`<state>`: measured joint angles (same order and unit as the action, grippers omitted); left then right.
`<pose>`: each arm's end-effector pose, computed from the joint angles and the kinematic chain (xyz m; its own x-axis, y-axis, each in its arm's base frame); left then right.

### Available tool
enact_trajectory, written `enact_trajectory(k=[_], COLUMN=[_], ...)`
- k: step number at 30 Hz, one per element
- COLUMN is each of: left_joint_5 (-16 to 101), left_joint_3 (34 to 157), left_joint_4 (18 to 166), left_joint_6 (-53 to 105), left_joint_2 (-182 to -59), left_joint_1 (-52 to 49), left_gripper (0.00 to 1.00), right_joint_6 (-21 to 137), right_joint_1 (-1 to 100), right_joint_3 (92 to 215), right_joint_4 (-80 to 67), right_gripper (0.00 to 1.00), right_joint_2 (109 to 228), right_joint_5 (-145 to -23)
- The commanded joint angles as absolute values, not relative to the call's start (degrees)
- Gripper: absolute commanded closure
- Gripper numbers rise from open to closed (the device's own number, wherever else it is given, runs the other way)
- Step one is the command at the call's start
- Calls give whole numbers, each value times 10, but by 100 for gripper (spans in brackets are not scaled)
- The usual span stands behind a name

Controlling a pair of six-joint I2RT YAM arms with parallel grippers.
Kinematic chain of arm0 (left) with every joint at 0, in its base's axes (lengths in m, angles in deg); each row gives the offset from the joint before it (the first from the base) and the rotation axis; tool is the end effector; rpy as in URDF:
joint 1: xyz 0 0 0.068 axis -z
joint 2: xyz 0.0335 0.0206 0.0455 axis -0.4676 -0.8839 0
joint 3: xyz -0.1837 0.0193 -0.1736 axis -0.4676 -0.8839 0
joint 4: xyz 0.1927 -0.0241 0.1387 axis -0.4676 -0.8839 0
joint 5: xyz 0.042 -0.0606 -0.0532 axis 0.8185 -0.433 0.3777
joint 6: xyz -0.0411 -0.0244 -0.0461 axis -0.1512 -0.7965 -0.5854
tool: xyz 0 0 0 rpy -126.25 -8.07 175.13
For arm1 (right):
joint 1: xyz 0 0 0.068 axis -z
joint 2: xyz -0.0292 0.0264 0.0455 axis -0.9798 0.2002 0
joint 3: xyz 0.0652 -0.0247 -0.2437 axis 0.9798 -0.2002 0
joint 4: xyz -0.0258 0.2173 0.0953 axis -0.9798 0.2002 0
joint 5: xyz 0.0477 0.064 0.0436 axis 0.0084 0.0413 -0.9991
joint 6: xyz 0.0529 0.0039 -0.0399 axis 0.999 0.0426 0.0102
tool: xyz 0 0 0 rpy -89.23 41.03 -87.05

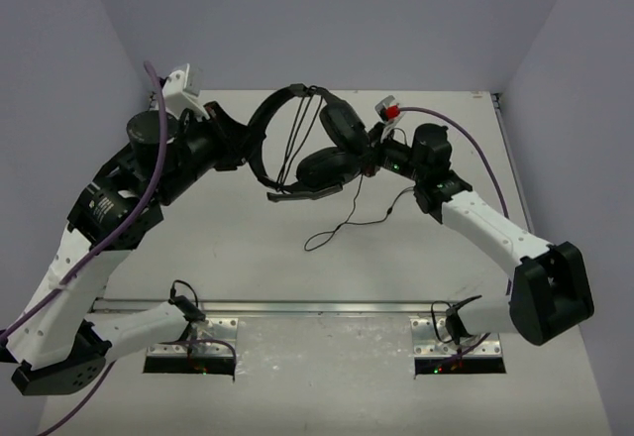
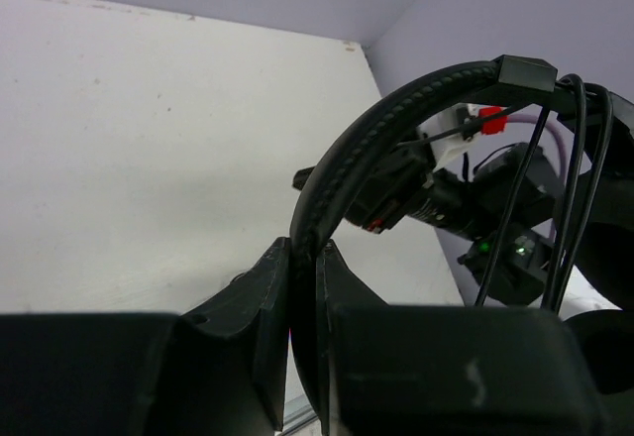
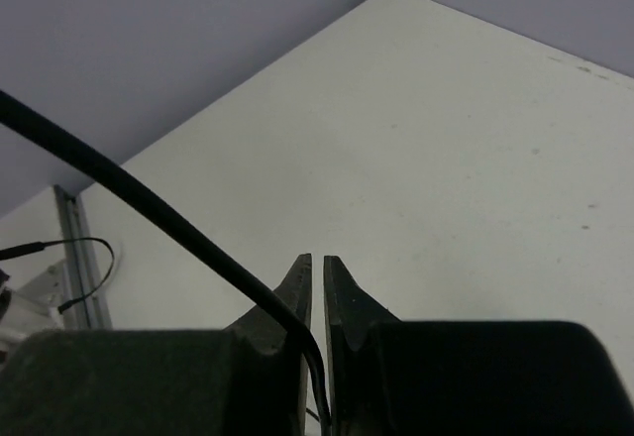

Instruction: Wrap the headphones

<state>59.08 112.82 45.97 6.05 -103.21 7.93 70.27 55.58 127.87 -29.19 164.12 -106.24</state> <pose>0.1417 -0.0930 0.4604 -0.3902 -0.3595 -0.8477 0.3051 0.8182 -0.4874 0.2726 0.1437 0.2953 -0.3299 0.1655 -0.9294 -0.7308 0.5784 0.3624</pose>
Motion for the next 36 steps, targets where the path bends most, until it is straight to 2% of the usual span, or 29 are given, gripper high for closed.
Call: enact_trajectory(k=[1, 5, 8, 11, 14, 16, 20, 23, 24, 29, 31, 36], left_joint_5=[578, 569, 607, 699, 867, 908, 1007, 1089, 1104, 1108, 1091, 1122], left_joint_3=[1145, 1200, 1218, 1239, 1315, 1376, 1406, 1420, 1426, 1453, 1439, 1353], left_joint_4=[601, 587, 585, 575, 505, 452, 432, 431, 431, 428, 428, 454], left_joint_6=[14, 7, -2, -18, -24, -25, -43, -47, -44, -14, -14, -24], left_joint_2=[-1000, -1028, -1029, -1031, -1091, -1161, -1231, -1264, -1274, -1338, -1357, -1364], left_joint_1=[83, 84, 83, 83, 83, 83, 82, 80, 76, -6, -50, -56], left_gripper=[100, 100, 100, 100, 100, 100, 100, 100, 100, 100, 100, 100], right_joint_6=[791, 823, 831, 864, 896, 902, 883, 831, 809, 652, 603, 547], right_joint_1=[550, 517, 469, 419, 374, 357, 306, 265, 253, 162, 125, 88], right_joint_3=[1264, 1287, 1302, 1292, 1260, 1232, 1194, 1171, 1165, 1156, 1157, 1226], right_joint_4=[-407, -445, -481, -545, -617, -655, -670, -617, -554, -390, -322, -165], right_gripper=[90, 90, 90, 93, 98, 99, 99, 99, 99, 99, 99, 99], right_joint_2=[1666, 1720, 1767, 1806, 1836, 1842, 1822, 1773, 1755, 1638, 1583, 1524], right_joint_5=[-1123, -1124, -1102, -1082, -1070, -1060, -1039, -1010, -972, -862, -811, -782])
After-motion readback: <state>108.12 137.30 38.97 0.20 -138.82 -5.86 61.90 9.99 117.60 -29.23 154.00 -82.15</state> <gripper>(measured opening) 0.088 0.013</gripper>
